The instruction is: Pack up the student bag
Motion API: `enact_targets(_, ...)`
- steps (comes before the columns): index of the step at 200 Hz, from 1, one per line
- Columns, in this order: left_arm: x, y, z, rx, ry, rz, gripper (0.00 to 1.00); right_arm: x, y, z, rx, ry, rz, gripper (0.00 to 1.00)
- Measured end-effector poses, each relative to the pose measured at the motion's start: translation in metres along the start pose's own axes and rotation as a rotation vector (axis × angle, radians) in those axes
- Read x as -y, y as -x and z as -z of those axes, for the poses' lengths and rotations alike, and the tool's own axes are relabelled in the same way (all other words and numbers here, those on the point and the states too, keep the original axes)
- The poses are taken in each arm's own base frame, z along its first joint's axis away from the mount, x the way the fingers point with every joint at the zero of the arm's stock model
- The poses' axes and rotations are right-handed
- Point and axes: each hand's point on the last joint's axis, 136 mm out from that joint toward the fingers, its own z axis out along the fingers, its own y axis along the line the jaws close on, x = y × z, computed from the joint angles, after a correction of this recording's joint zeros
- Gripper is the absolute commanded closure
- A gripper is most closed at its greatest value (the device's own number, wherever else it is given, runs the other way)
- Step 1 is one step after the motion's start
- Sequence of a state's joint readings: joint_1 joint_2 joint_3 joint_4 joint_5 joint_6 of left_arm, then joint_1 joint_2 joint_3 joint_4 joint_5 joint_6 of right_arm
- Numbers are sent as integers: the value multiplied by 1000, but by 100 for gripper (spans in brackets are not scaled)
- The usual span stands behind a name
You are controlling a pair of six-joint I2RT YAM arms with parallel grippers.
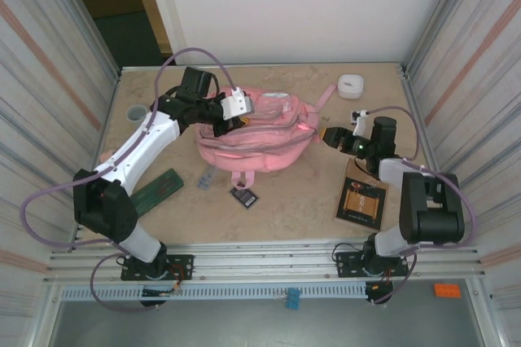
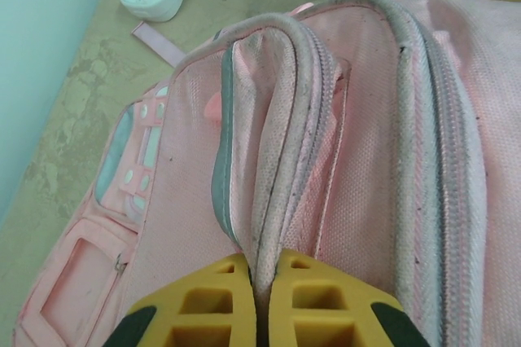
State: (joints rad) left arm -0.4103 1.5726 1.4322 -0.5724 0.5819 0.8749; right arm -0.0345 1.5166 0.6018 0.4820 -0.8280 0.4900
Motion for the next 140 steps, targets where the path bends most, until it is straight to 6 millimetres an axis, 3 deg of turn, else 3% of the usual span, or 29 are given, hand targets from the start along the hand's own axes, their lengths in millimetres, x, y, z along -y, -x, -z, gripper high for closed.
enact_targets(25, -5, -3, 7, 32, -8, 36, 100, 0, -10, -9, -39, 73, -24, 45)
enact_targets(59, -6, -5, 10, 50, -19, 53, 100, -15, -17, -12, -69, 142, -4, 44)
enact_targets(140, -2, -6, 8, 56, -33, 66, 100, -25, -37, -19, -131, 155, -23, 42)
